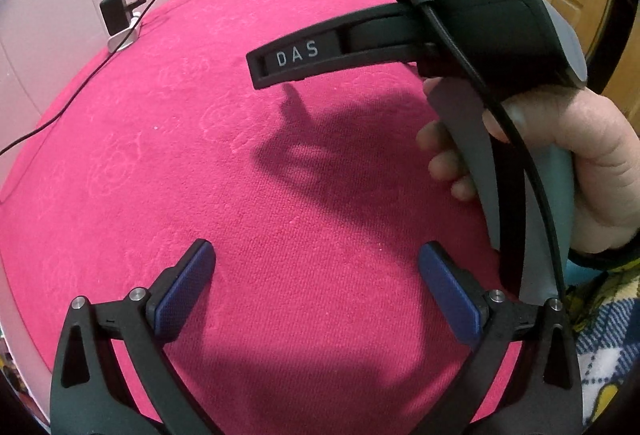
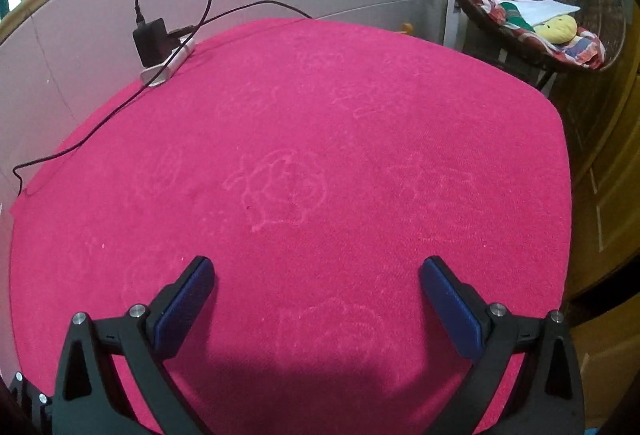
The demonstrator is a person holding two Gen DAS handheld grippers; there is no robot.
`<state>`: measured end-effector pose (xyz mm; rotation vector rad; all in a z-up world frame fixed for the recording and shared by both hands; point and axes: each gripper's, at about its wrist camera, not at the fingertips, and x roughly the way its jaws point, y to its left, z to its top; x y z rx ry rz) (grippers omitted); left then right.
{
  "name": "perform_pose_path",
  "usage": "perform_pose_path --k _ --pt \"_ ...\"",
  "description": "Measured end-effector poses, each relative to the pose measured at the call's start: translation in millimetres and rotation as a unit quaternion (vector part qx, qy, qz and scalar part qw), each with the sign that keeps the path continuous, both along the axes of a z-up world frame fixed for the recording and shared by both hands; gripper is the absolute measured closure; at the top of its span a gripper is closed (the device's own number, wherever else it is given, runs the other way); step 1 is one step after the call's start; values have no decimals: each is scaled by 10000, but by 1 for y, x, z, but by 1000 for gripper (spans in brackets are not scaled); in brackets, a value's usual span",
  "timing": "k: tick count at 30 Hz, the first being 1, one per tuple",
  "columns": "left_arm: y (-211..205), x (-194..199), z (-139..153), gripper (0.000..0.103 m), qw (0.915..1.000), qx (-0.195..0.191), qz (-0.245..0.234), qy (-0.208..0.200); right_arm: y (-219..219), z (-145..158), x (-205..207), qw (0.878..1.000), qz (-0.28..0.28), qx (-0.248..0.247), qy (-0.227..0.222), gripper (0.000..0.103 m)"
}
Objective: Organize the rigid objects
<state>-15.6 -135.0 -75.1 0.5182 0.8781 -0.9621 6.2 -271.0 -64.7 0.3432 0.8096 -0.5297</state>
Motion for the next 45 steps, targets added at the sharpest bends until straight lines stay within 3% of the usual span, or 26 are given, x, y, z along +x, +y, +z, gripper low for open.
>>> perform_pose_path --k 45 --pt "1 -3 2 0 10000 7 -45 17 11 1 22 9986 169 -288 408 0"
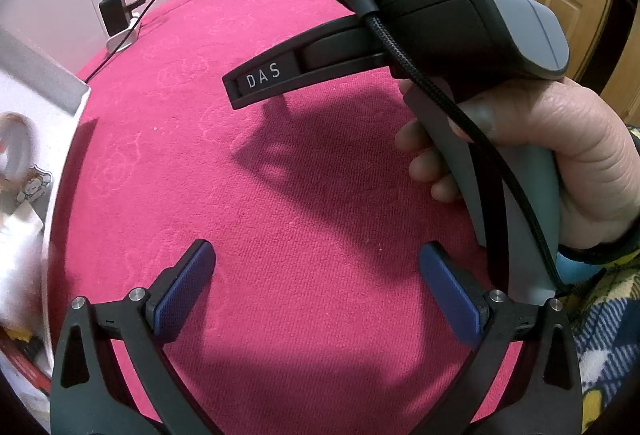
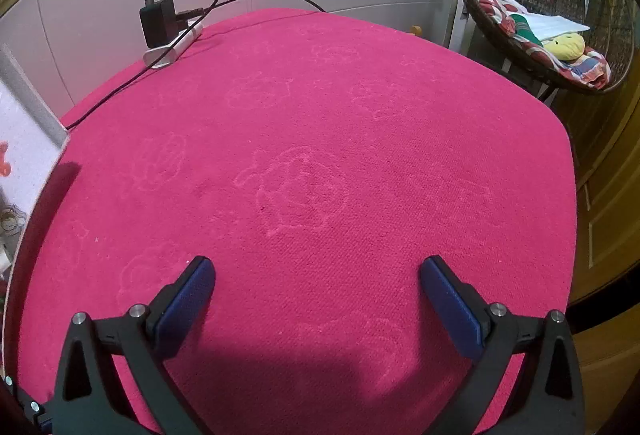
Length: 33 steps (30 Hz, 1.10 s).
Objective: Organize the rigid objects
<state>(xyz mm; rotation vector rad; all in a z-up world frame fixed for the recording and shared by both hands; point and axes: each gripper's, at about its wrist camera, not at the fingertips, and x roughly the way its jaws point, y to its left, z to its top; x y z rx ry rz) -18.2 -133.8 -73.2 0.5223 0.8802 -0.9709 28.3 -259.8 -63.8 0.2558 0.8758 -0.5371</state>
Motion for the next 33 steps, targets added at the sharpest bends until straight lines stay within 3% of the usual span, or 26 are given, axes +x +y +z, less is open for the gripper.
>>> perform_pose_path --k 33 --pt "-2 2 -2 0 10000 -4 -23 -1 5 -1 5 10000 44 -21 19 0"
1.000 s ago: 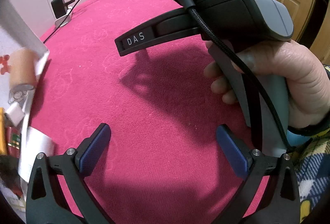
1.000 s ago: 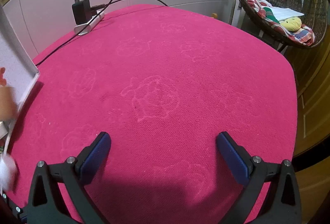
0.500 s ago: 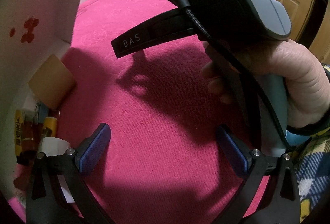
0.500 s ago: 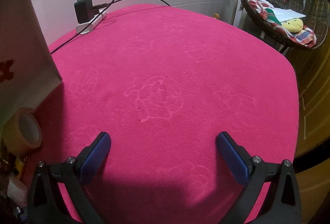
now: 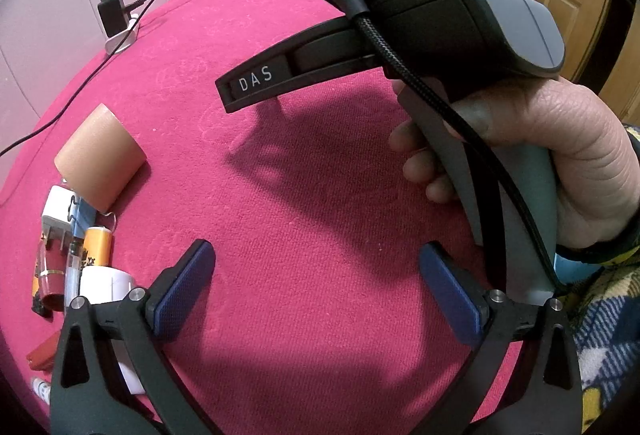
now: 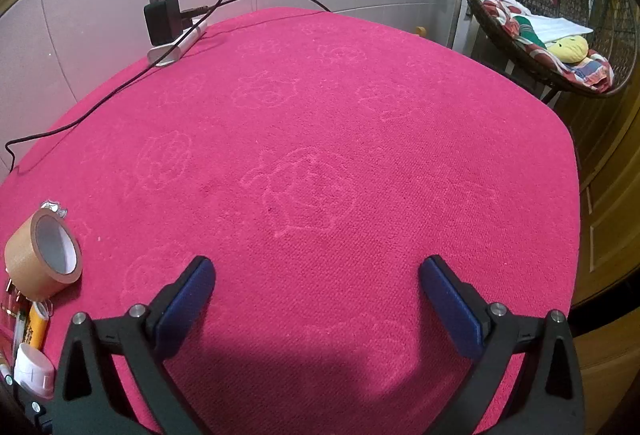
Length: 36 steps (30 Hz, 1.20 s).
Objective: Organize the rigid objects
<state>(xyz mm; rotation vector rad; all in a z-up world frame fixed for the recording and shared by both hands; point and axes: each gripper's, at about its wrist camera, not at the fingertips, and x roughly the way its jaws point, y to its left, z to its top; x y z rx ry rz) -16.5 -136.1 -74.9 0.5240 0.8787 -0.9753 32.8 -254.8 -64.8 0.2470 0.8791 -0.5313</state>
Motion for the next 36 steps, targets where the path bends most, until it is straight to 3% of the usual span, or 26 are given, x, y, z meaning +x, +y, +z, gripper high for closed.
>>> perform_pose_path --k 36 --pt "0 -1 -2 0 10000 1 -16 -14 2 0 -4 10000 -26 -28 5 0"
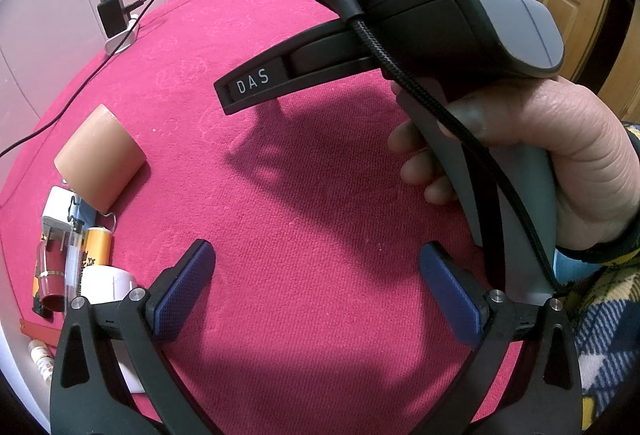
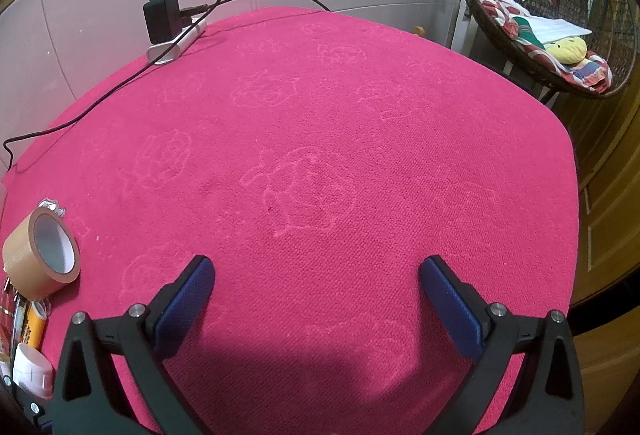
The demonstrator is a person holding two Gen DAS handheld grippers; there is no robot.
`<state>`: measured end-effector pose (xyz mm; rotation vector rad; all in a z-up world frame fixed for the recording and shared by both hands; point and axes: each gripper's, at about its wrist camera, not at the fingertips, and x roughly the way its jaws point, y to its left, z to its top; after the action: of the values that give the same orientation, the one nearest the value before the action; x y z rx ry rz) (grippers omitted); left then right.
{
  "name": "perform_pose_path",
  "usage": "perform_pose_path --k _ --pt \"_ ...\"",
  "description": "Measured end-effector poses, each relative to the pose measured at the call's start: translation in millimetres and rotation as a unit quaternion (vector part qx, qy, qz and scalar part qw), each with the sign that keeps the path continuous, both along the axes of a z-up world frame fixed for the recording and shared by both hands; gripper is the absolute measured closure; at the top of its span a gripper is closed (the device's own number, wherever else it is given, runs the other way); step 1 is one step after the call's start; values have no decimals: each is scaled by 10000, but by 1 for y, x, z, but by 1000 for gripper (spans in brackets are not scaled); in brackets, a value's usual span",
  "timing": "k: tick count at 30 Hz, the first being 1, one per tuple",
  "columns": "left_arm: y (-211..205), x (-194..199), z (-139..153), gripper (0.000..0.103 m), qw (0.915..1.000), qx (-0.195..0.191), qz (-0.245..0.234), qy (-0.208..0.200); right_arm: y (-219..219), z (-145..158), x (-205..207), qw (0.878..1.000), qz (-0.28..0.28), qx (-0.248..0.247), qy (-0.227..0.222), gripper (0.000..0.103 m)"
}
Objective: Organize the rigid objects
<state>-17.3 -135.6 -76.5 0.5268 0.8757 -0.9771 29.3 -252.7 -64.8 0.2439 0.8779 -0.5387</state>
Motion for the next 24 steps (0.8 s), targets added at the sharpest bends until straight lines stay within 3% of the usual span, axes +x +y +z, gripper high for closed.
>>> perform_pose_path --k 13,24 --pt "0 0 0 0 10000 -7 -8 -6 0 0 0 10000 4 -3 -1 0" --pt "0 6 0 0 9992 -168 -349 -72 0 0 1 10000 1 -14 7 0"
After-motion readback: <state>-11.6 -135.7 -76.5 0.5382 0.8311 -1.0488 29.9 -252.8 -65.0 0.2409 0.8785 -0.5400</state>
